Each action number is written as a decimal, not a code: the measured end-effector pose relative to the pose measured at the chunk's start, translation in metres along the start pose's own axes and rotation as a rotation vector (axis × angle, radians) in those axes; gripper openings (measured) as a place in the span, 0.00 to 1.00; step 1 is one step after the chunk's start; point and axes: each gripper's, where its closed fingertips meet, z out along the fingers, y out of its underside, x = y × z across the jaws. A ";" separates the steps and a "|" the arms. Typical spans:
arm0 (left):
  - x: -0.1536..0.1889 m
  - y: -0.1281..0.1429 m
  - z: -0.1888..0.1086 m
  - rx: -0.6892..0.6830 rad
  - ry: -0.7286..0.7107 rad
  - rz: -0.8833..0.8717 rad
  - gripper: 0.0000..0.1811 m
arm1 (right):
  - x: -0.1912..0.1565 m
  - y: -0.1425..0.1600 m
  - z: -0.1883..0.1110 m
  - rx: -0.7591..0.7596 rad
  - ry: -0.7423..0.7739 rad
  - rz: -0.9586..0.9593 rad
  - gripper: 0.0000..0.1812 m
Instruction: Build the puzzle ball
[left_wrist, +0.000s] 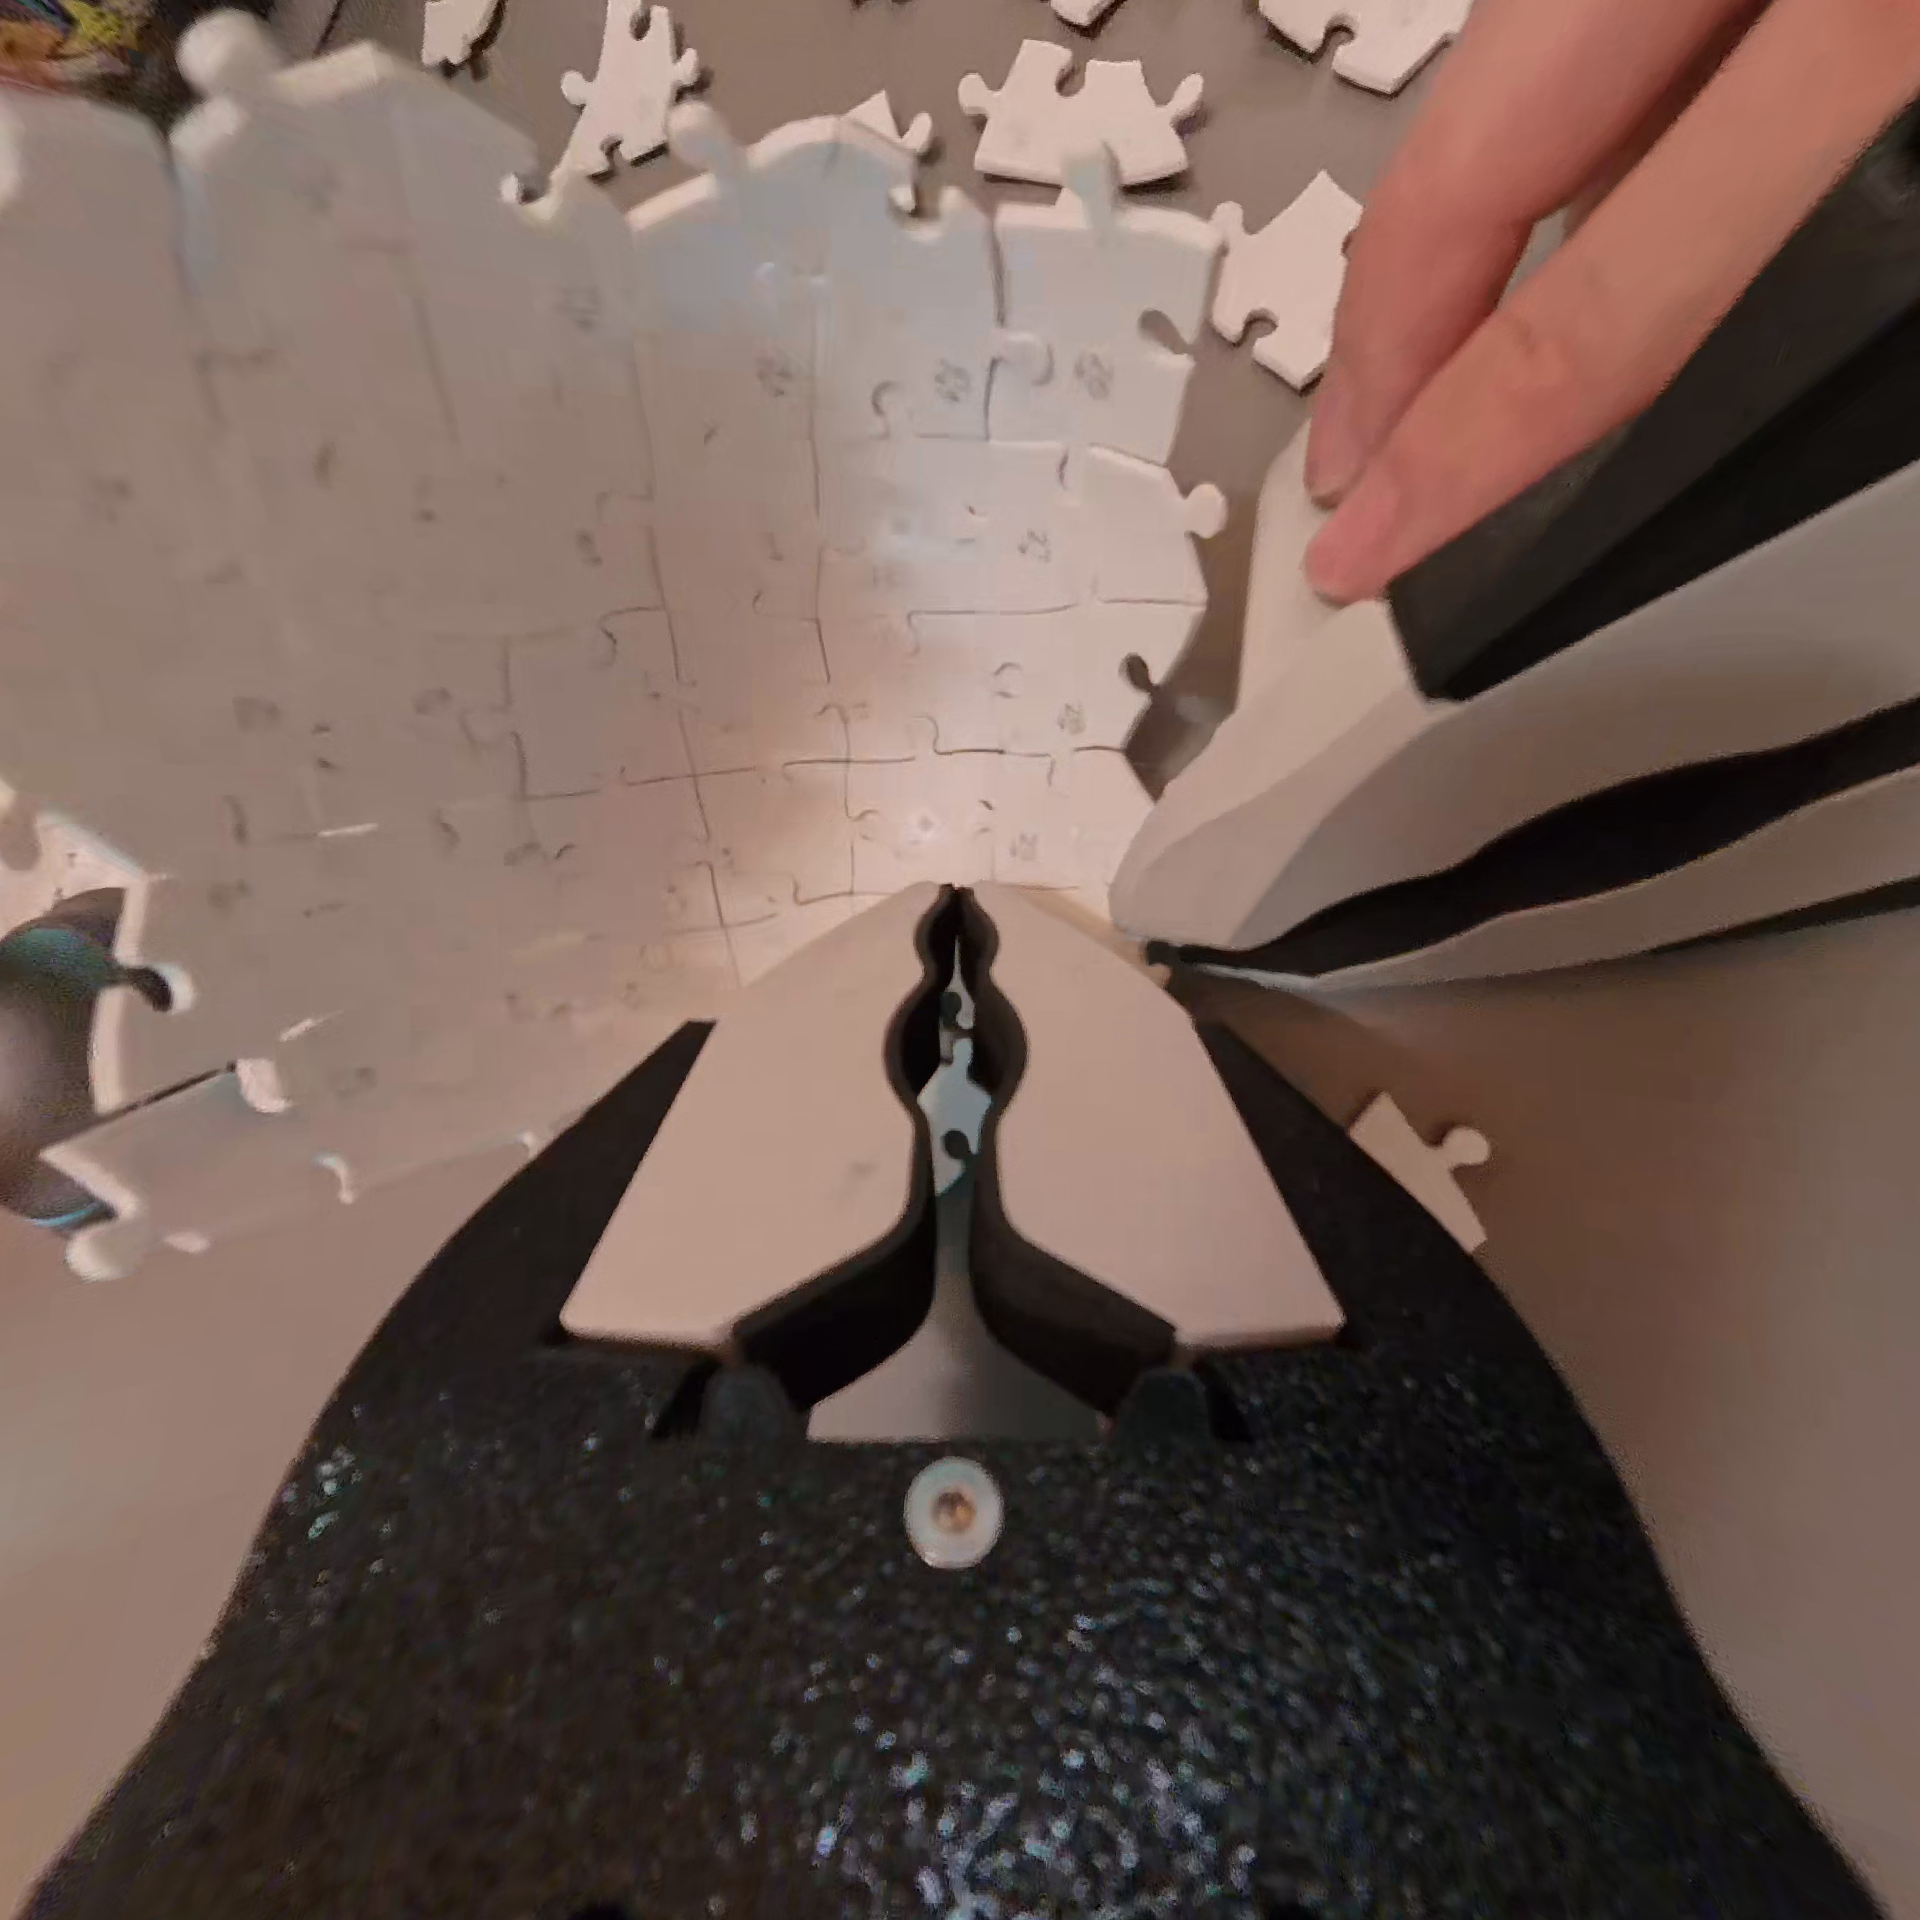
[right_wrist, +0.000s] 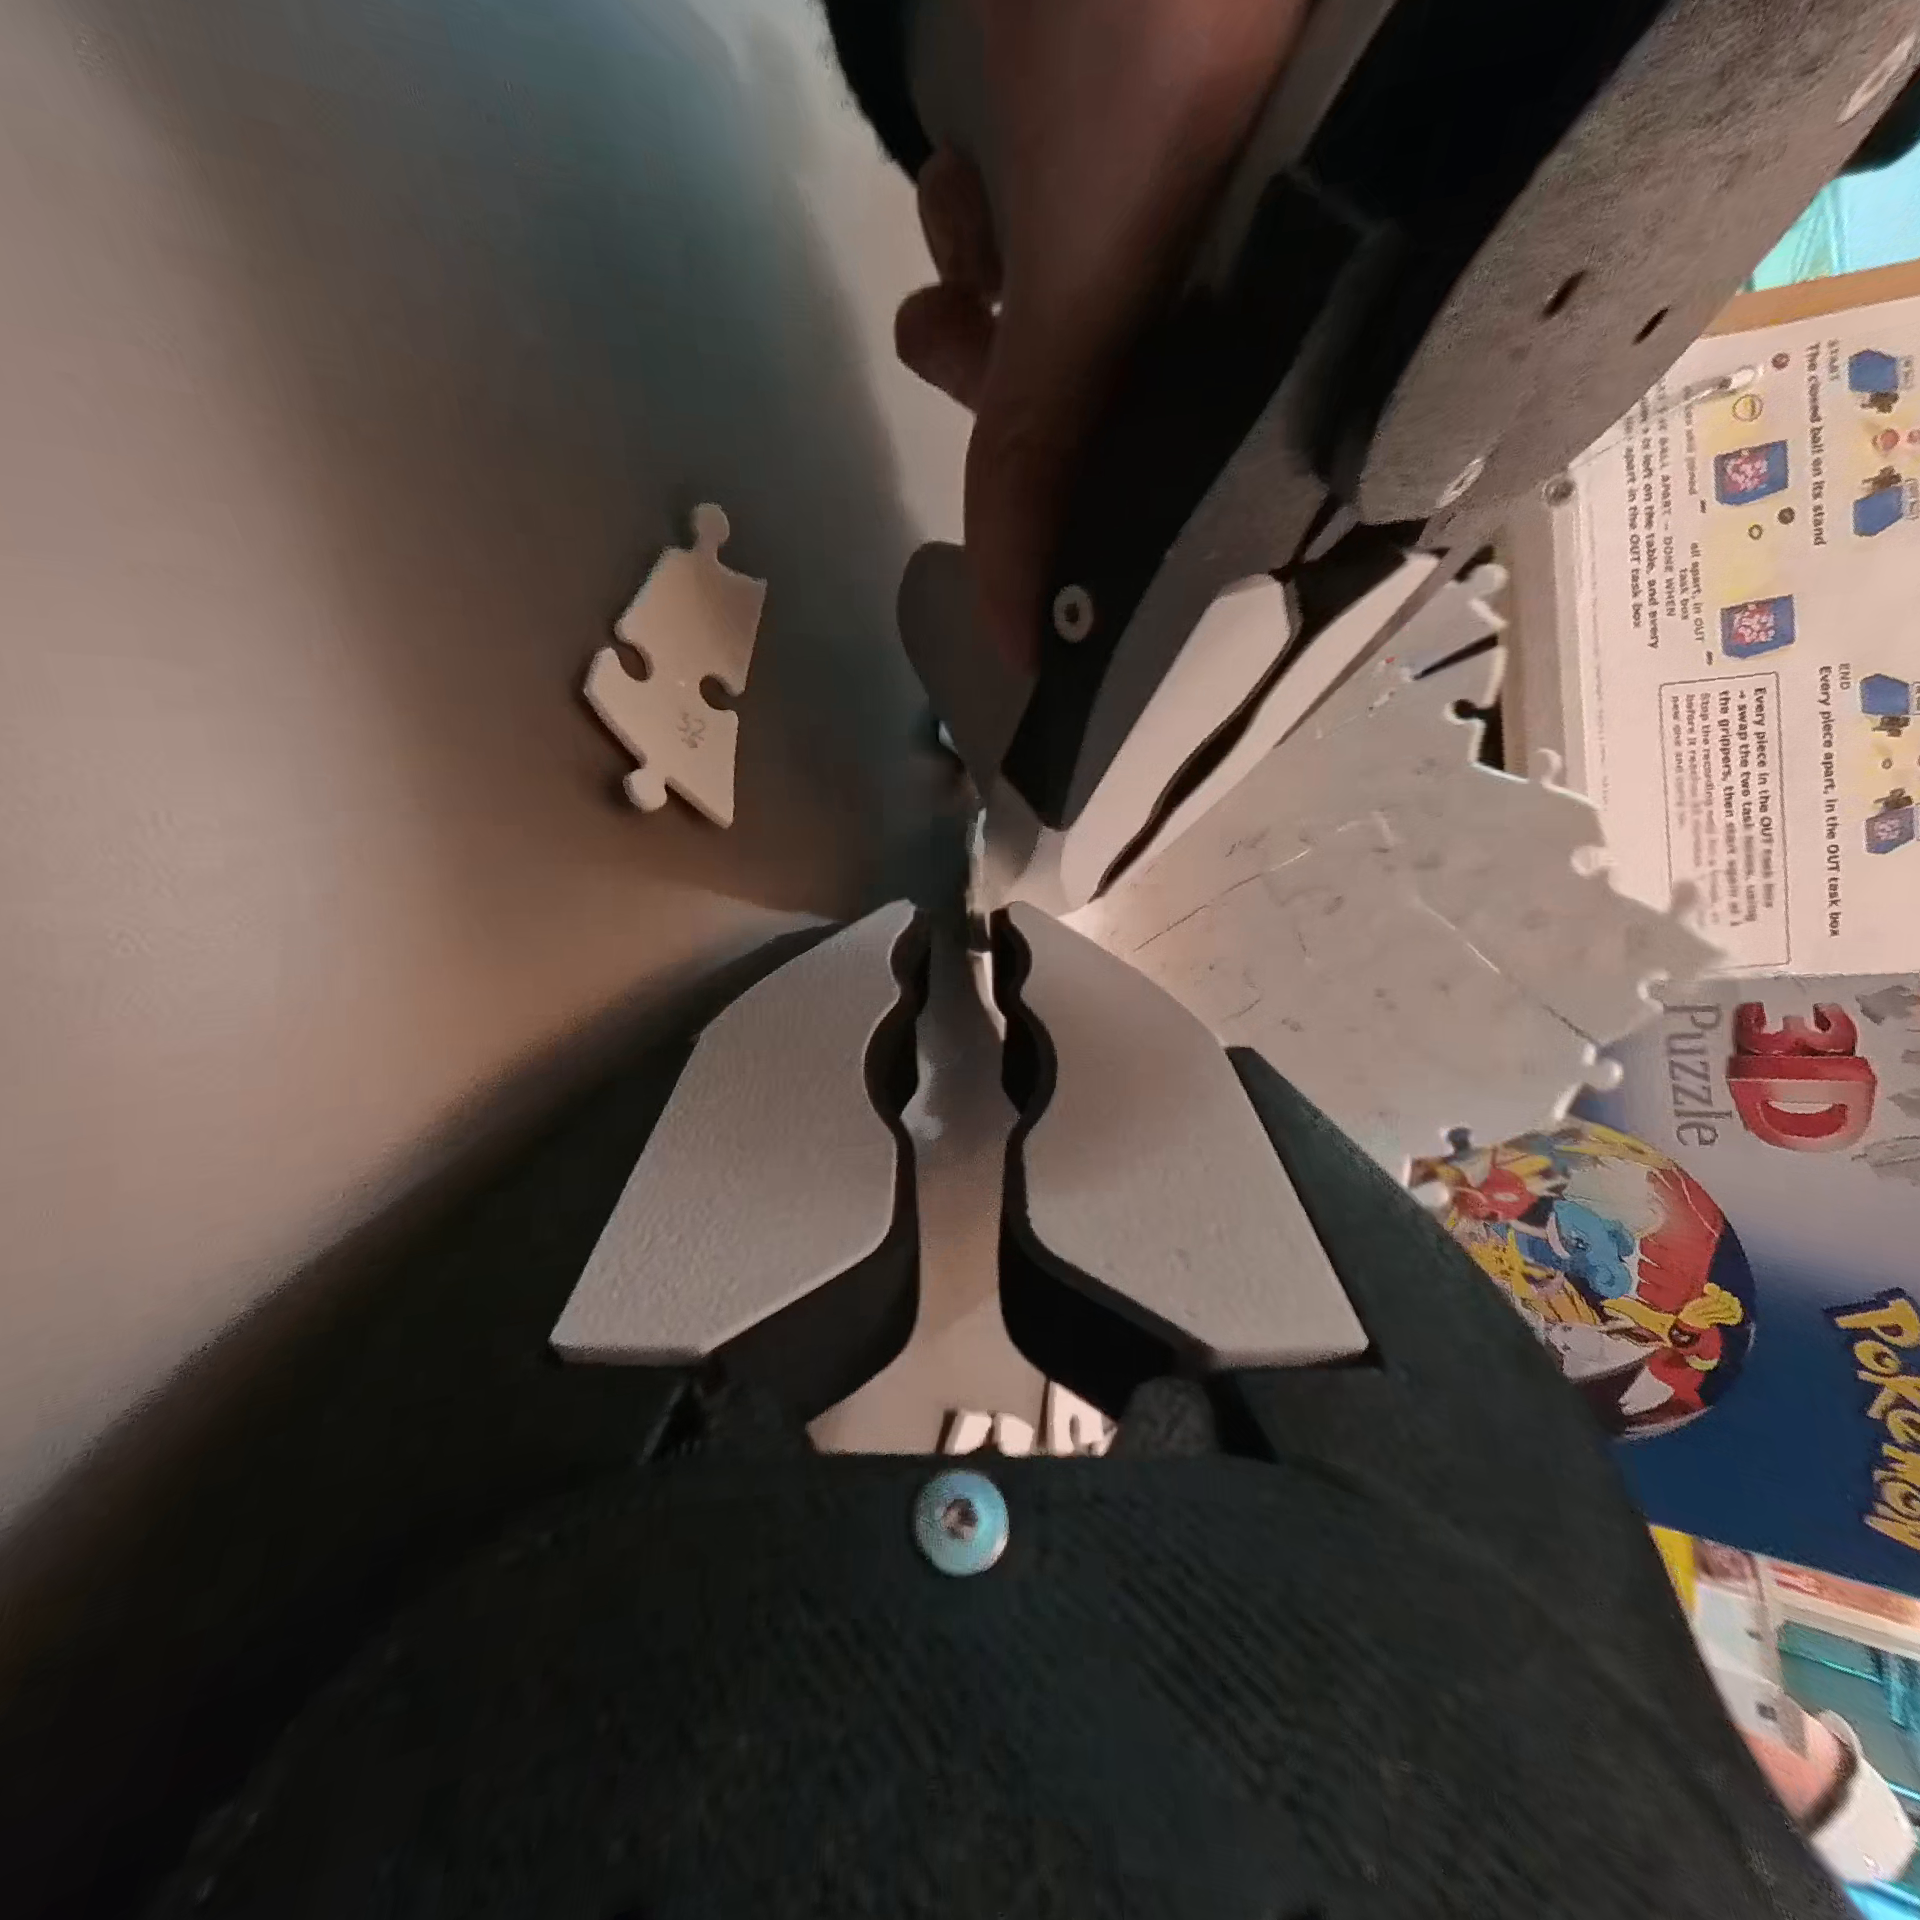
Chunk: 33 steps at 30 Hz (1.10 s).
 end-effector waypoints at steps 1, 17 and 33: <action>-0.001 0.001 -0.001 -0.006 -0.009 0.016 0.00 | 0.001 -0.003 -0.002 0.019 0.003 0.014 0.07; -0.003 0.003 -0.001 0.019 -0.122 0.187 0.00 | 0.072 0.042 -0.038 0.234 0.001 1.129 0.24; -0.010 0.002 -0.002 -0.014 -0.265 0.195 0.00 | 0.073 0.053 -0.013 -0.038 0.053 1.170 0.04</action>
